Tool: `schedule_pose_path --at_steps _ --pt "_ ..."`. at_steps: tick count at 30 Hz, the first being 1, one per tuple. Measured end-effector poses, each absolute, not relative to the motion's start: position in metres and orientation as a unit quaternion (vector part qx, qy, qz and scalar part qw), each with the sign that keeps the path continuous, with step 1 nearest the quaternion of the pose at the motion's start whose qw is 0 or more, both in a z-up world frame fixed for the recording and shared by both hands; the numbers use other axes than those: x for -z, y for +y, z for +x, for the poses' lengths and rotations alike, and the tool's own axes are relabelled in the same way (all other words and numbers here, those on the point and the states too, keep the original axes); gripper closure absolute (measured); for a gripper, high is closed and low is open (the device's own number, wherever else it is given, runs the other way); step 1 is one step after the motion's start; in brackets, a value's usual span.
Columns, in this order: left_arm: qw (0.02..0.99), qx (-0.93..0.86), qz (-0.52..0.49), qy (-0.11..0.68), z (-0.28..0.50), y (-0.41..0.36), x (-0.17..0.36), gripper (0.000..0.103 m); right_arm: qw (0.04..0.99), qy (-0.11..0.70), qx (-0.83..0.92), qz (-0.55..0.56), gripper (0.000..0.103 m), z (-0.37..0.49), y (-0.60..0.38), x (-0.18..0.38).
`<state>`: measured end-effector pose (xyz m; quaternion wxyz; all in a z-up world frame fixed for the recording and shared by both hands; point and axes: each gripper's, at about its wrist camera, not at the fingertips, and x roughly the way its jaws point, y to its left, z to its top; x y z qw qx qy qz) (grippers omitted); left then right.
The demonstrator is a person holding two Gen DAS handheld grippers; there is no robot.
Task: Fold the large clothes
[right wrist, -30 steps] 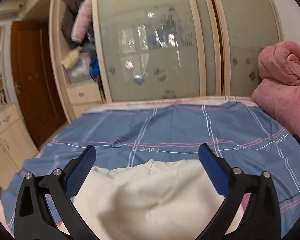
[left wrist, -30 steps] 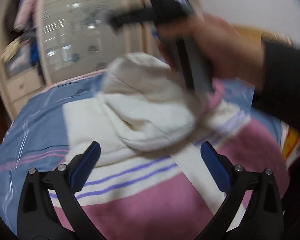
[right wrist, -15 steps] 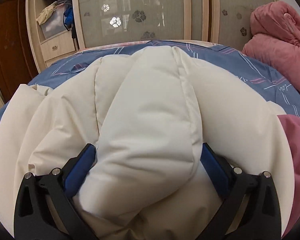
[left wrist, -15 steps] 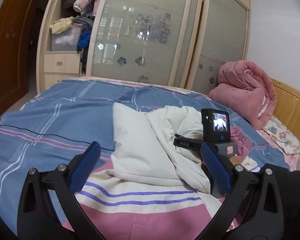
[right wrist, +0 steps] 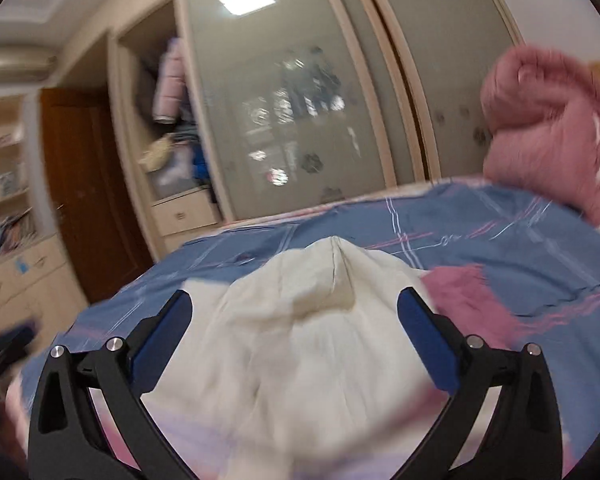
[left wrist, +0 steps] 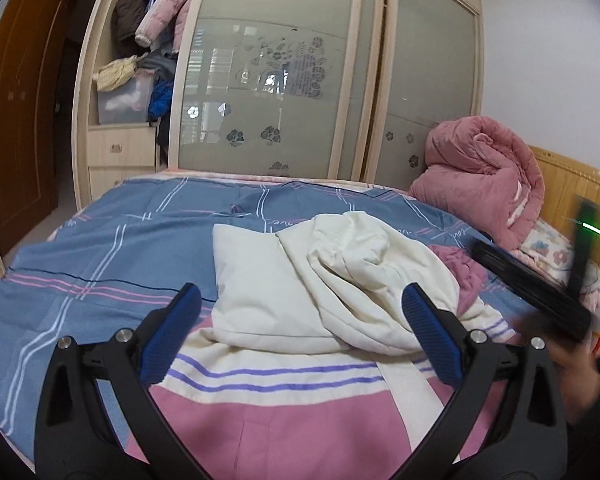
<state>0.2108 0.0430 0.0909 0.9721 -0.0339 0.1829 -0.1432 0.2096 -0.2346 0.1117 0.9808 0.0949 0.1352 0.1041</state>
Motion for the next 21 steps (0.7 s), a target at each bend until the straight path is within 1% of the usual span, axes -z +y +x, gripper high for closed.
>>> schedule_pose_path --at_steps 3,9,12,15,21 --pt "0.973 0.142 -0.022 0.180 0.192 0.036 -0.095 0.002 0.986 0.121 -0.107 0.049 0.001 0.119 -0.252 -0.106" --pt "0.974 0.131 -0.021 0.183 0.132 0.034 -0.077 0.002 0.994 0.083 -0.067 -0.012 0.001 -0.005 -0.271 -0.091" --pt "0.974 0.125 -0.016 0.190 0.097 0.035 -0.060 0.002 0.996 0.072 -0.051 -0.025 0.001 -0.046 -0.275 -0.082" --pt "0.973 0.124 -0.011 0.195 0.059 0.037 -0.043 0.002 0.998 0.034 -0.044 -0.043 0.001 -0.074 -0.274 -0.082" --pt "0.973 0.107 -0.014 0.202 -0.007 0.042 -0.024 0.002 0.998 0.015 -0.046 -0.035 0.001 -0.096 -0.283 -0.082"
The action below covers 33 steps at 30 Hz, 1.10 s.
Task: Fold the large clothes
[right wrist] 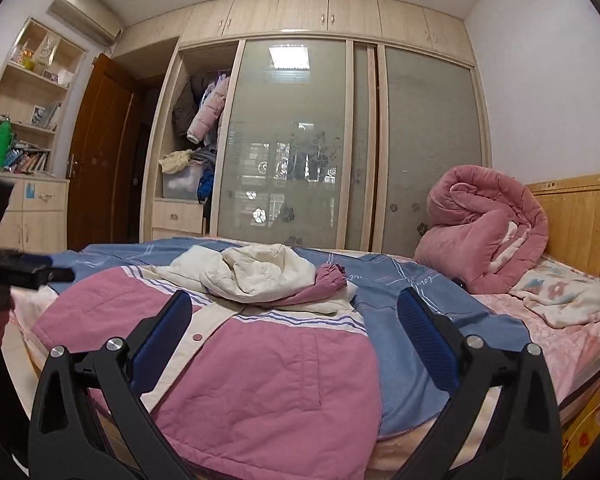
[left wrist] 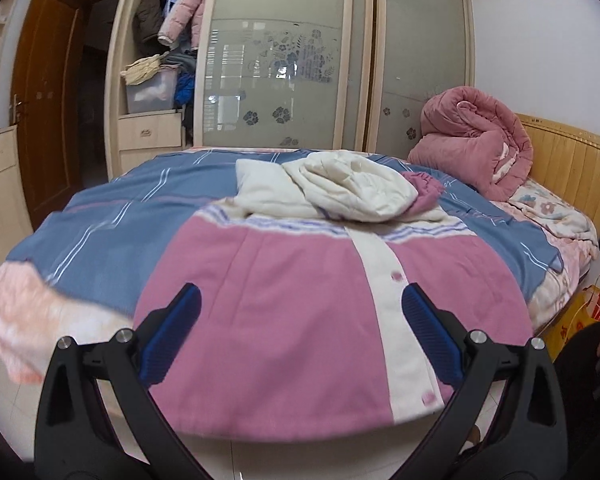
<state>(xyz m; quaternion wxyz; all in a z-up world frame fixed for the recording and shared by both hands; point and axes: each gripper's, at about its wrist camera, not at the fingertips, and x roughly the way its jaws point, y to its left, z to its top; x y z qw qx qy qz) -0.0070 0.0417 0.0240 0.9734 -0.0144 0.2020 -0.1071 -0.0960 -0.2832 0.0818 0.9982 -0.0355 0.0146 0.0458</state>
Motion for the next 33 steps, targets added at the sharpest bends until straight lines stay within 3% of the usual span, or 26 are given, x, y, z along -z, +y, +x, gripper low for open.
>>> schedule_pose_path --at_steps 33 --pt "0.973 0.108 0.016 0.205 -0.033 0.023 -0.011 0.002 0.996 0.020 -0.065 -0.051 0.001 -0.111 -0.271 -0.079"
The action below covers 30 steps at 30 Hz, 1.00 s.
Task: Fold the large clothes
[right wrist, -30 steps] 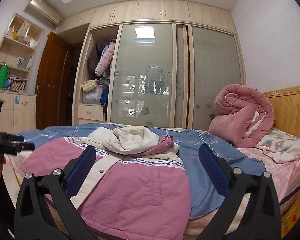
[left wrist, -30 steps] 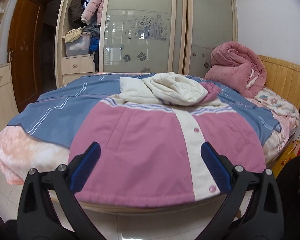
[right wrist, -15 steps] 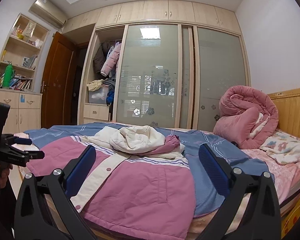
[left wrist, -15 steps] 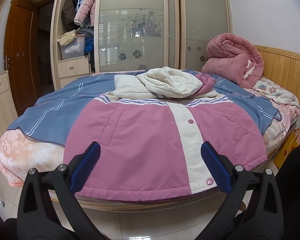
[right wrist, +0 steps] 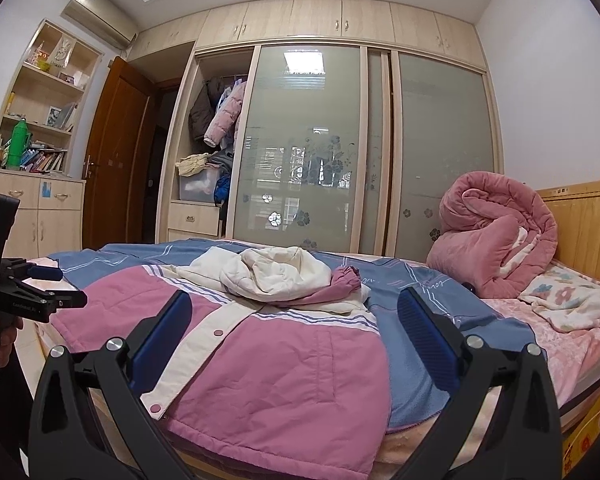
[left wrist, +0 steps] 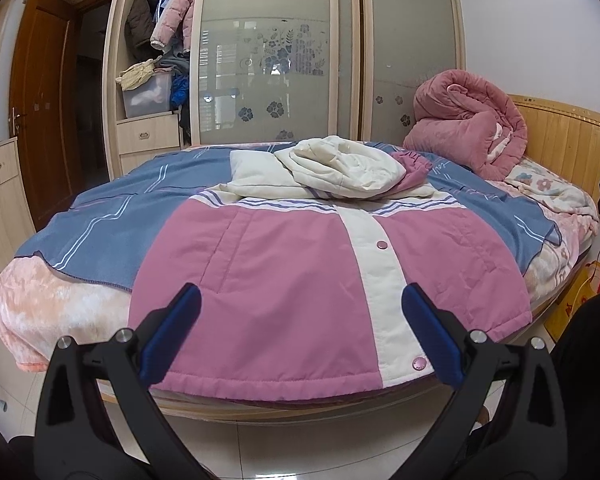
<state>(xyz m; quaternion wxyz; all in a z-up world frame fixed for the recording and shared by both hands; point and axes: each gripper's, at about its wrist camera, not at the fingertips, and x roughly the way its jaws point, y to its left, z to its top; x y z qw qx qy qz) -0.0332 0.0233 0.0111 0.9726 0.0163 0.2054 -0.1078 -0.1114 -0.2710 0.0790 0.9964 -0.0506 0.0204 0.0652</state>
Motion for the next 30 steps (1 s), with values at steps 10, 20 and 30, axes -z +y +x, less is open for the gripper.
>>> schedule_pose_path --at_steps 10,20,30 --pt "0.973 0.117 0.013 0.200 -0.031 0.035 -0.017 0.002 0.993 0.080 -0.086 0.012 0.001 -0.091 -0.296 -0.078" --pt "0.940 0.160 -0.024 0.302 0.050 0.136 -0.025 0.002 0.881 0.343 -0.230 0.230 0.001 0.048 -0.415 -0.010" --pt "0.898 0.190 -0.075 0.389 0.123 0.207 0.029 0.002 0.830 0.406 -0.263 0.277 0.011 0.089 -0.438 0.055"
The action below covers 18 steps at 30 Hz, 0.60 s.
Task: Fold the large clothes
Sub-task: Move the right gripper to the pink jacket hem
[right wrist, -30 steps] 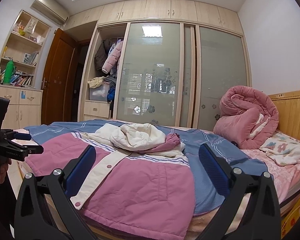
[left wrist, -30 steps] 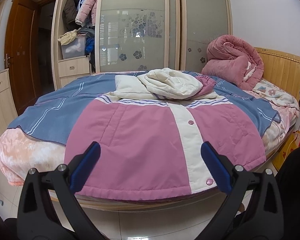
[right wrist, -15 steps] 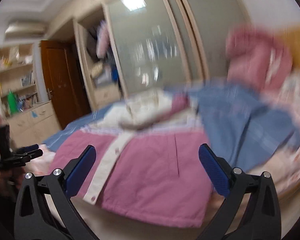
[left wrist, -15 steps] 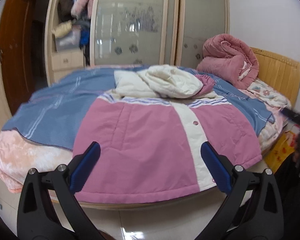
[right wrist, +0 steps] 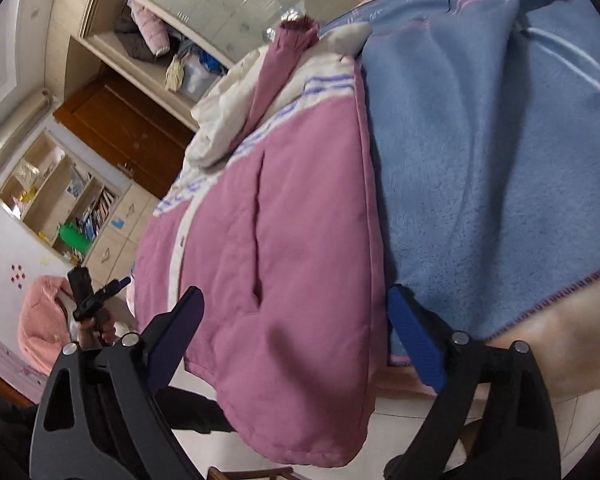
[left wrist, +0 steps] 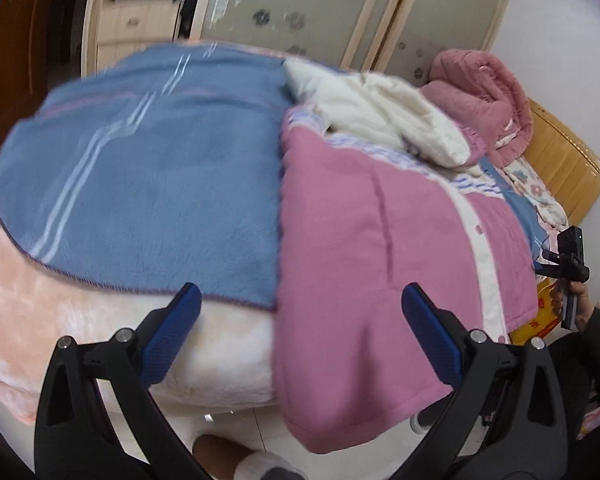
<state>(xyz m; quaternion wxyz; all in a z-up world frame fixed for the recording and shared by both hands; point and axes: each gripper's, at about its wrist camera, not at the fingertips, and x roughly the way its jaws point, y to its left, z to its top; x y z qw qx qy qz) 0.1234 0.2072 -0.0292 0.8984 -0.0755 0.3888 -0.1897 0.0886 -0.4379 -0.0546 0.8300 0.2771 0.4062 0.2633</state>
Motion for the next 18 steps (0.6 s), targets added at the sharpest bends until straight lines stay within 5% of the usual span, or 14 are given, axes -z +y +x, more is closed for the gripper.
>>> schedule_pose_path --at_steps 14,18 --pt "0.893 0.211 -0.004 0.397 0.120 0.169 0.034 0.002 0.709 0.413 -0.437 0.368 0.011 0.092 -0.456 0.085" --pt "0.893 0.204 -0.011 0.402 0.121 0.172 0.035 0.002 0.739 0.436 -0.425 0.288 0.010 0.089 -0.430 0.080"
